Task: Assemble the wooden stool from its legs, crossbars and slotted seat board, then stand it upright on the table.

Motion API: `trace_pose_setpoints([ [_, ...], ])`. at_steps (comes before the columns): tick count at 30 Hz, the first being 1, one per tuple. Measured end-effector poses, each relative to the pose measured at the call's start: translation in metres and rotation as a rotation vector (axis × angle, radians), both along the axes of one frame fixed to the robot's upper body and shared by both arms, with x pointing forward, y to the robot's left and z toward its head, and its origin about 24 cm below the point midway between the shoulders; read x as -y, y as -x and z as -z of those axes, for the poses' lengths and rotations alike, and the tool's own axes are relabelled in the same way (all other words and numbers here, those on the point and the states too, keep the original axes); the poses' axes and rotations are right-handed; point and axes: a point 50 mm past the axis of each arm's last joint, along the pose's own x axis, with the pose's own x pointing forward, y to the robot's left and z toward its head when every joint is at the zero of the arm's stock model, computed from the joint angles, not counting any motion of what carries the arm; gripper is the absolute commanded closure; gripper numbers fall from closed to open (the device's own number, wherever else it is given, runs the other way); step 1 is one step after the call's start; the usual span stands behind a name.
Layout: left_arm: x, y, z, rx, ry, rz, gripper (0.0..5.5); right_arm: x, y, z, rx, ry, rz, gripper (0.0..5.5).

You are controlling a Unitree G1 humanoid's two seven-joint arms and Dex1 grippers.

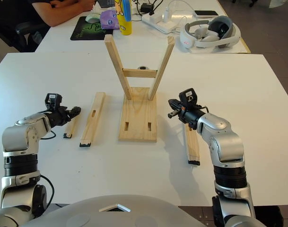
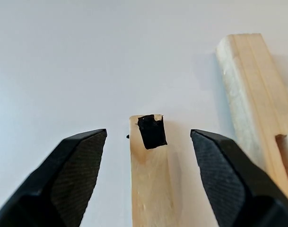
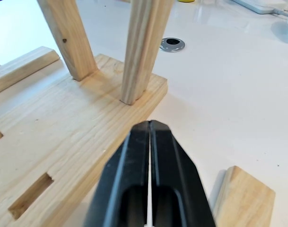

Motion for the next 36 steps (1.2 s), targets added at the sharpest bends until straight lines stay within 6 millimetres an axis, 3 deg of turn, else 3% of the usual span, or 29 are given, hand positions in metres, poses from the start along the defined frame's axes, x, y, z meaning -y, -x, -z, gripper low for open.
trace_pose_setpoints([
  [7, 0.002, 0.001, 0.009, -0.041, 0.033, 0.023, 2.19, -0.001, -0.002, -0.003, 0.004, 0.001, 0.008, 5.50],
  [21, -0.003, 0.001, 0.012, -0.033, 0.027, 0.039, 4.15, -0.002, -0.003, -0.005, 0.001, -0.001, 0.012, 5.50],
  [26, 0.004, -0.004, 0.009, 0.054, 0.119, 0.048, 4.15, -0.005, -0.001, -0.010, 0.029, 0.000, -0.018, 5.50],
  [30, 0.006, -0.014, -0.015, 0.260, 0.179, 0.060, 4.15, -0.014, 0.011, -0.013, 0.015, -0.075, -0.103, 5.50],
  [33, 0.006, -0.020, -0.057, 0.539, 0.206, 0.089, 4.15, -0.025, 0.023, -0.020, -0.024, -0.216, -0.194, 5.50],
  [36, 0.014, -0.015, -0.097, 0.801, 0.120, 0.179, 4.15, -0.042, 0.032, -0.036, -0.014, -0.411, -0.275, 5.50],
])
